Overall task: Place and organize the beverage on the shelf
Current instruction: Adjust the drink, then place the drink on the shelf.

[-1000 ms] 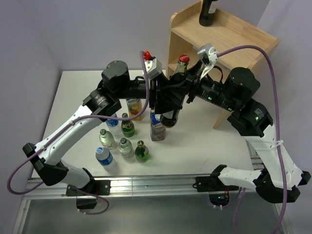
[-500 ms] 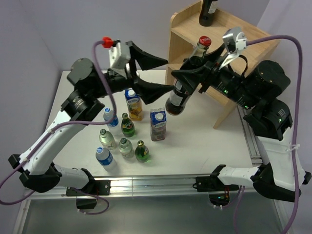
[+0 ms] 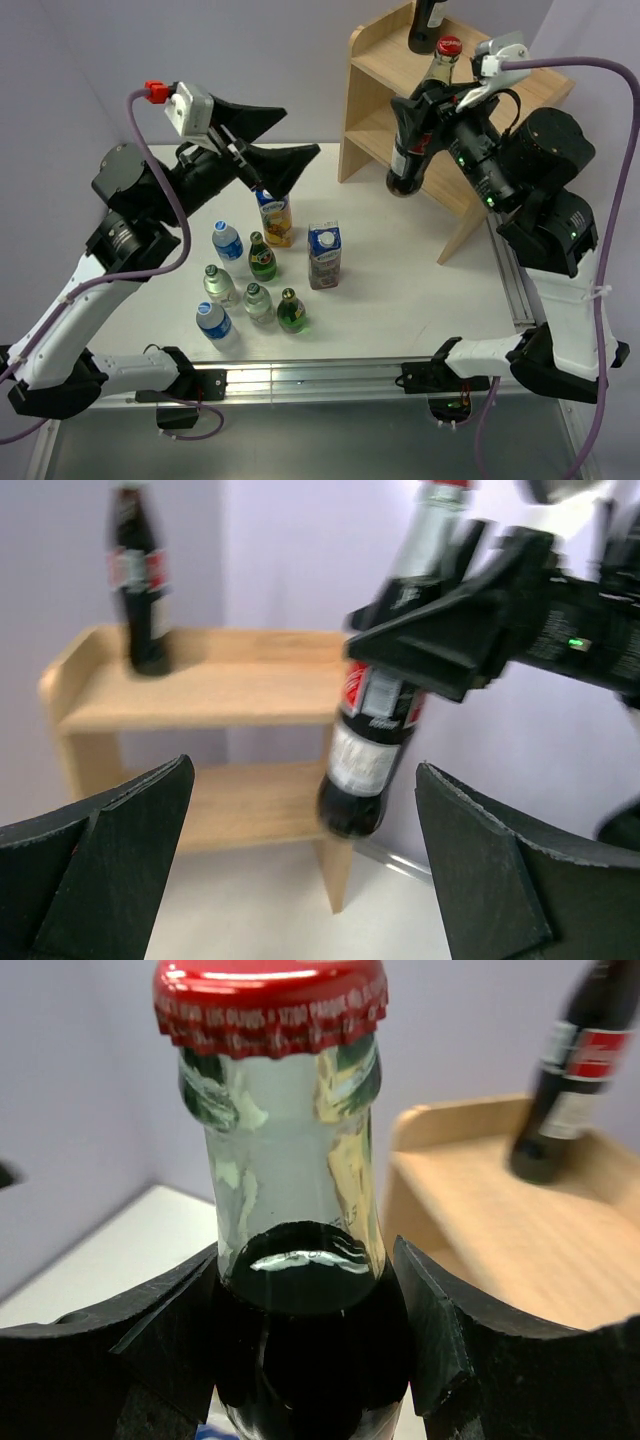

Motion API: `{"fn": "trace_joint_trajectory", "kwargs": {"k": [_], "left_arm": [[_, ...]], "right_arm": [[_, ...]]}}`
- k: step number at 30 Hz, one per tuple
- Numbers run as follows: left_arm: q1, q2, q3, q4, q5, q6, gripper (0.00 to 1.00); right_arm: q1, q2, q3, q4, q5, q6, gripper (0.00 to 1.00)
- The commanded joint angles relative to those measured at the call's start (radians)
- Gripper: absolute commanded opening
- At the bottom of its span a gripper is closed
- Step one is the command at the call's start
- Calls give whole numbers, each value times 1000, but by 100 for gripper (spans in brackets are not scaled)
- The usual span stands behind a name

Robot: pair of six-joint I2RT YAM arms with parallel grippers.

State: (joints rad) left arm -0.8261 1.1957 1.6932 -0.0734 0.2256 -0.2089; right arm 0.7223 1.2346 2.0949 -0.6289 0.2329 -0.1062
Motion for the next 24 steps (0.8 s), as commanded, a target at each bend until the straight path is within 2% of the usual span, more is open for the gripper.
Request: {"fn": "trace_joint_trajectory", "kwargs": {"k": [1, 3, 4, 7, 12, 16, 19, 24], "left_arm": [[1, -70, -39, -103, -322, -66, 99], [1, -102, -62, -192, -444, -98, 100], [1, -108, -64, -227, -565, -106, 99], [1, -131, -64, -367, -702, -139, 99], [-1, -220, -156, -439, -724, -172, 99], [1, -266, -217, -476, -753, -172, 99], [1, -285, -259, -497, -775, -169, 99], [1, -278, -326, -493, -727, -179, 99]], "right_arm": [[-1, -3, 97, 328, 198, -147, 0], [-7, 43, 151, 342, 232, -194, 0], [-24, 63, 180, 337, 262, -205, 0], [-72, 146, 290, 327, 287, -230, 0], [-187, 210, 358, 350, 252, -156, 0], [-274, 249, 379, 422, 261, -165, 0], [-336, 295, 470, 416, 243, -164, 0], [-412, 293, 418, 420, 192, -132, 0]]}}
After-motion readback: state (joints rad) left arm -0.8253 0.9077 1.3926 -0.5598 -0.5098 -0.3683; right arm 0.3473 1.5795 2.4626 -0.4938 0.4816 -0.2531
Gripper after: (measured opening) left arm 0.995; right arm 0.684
